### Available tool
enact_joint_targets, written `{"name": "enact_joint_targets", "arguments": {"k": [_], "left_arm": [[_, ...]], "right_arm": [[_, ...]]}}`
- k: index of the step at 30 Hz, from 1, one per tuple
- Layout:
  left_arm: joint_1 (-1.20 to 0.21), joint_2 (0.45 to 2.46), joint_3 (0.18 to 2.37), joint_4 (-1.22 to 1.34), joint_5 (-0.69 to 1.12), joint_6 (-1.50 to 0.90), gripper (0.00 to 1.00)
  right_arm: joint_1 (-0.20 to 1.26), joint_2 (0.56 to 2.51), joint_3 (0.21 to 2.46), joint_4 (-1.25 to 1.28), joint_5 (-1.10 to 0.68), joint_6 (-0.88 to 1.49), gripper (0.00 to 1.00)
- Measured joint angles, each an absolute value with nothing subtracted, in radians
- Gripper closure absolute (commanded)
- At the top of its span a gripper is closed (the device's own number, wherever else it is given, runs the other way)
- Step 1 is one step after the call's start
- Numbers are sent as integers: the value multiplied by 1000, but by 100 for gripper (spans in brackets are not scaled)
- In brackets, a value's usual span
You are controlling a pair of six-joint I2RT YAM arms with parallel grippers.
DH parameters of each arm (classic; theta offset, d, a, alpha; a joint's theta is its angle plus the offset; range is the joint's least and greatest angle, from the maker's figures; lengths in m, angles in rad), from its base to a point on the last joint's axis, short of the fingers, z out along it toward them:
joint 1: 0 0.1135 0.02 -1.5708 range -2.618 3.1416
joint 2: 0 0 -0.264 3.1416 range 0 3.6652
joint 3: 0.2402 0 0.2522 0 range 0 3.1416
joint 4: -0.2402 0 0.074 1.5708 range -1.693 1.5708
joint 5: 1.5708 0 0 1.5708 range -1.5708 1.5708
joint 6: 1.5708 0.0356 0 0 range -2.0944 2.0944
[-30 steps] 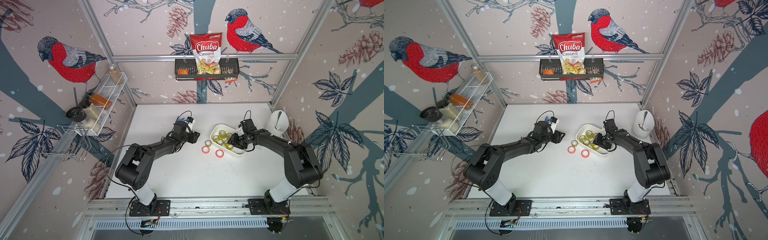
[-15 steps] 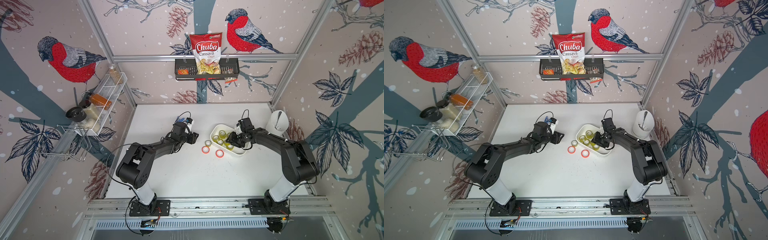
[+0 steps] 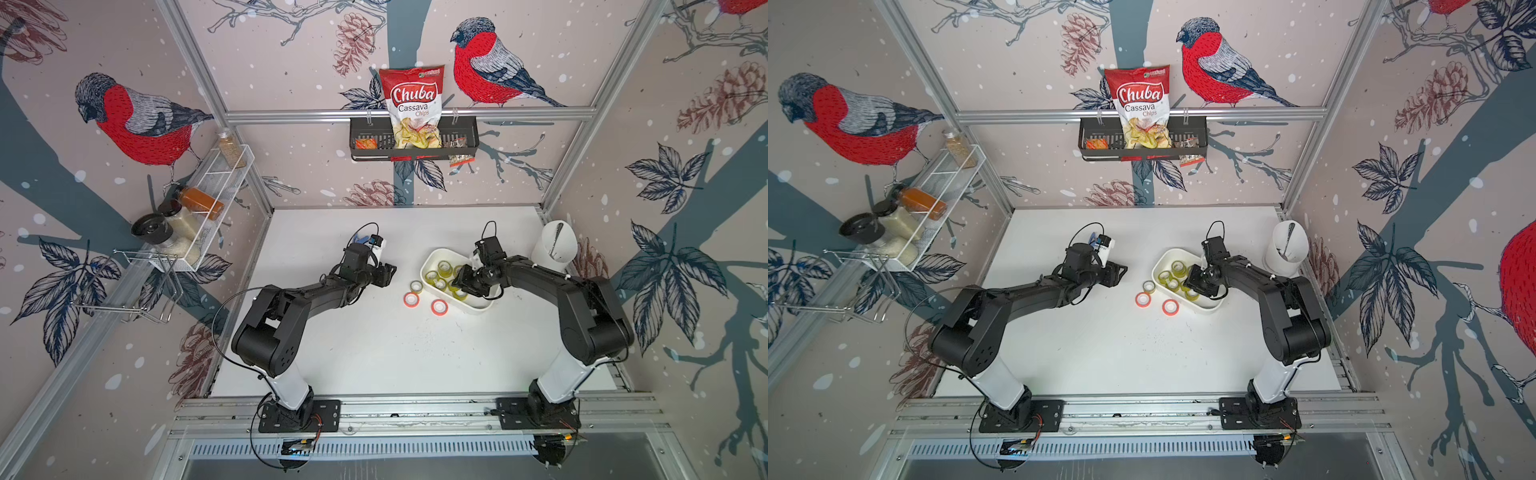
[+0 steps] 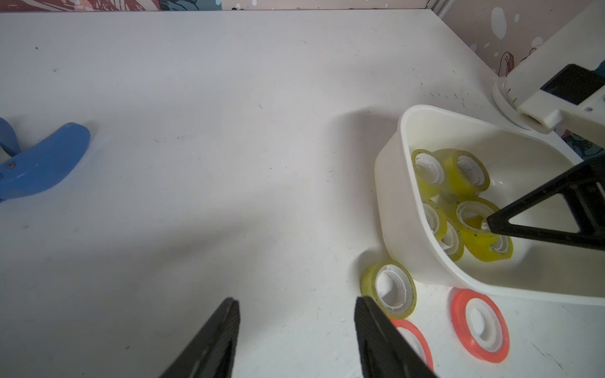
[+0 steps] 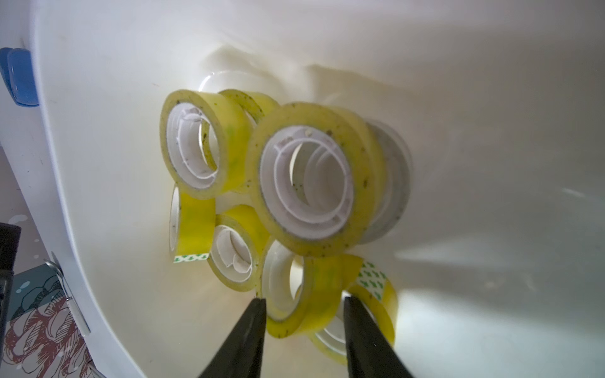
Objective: Put the transparent tape into the storage box
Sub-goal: Pick up the tape from the storage box.
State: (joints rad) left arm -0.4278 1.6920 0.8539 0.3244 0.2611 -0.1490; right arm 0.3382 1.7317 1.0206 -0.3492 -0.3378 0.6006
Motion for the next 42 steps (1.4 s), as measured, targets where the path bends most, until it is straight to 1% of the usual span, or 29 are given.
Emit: {"name": "enact_joint_targets", "arguments": {"k": [8,16,28,34,42], "left_arm": [[-428,1678,845,325,258,-147,39],[-428,1677,844,326,257,-147,40],[-428,1663,834,329,252,-150,40],[-428,1658,832,329,238,-150,40],[-428,1660,832,330,239,-151,40]], "right_arm": [[338,1722,1019,-357,-305,599,69],[338,1658,976,-368,-299,600,74],[324,1638,953,-359,-304,600,76],[315,1589,947,-348,-314,605,76],[262,1537,909,-294,-353,655,76]]}}
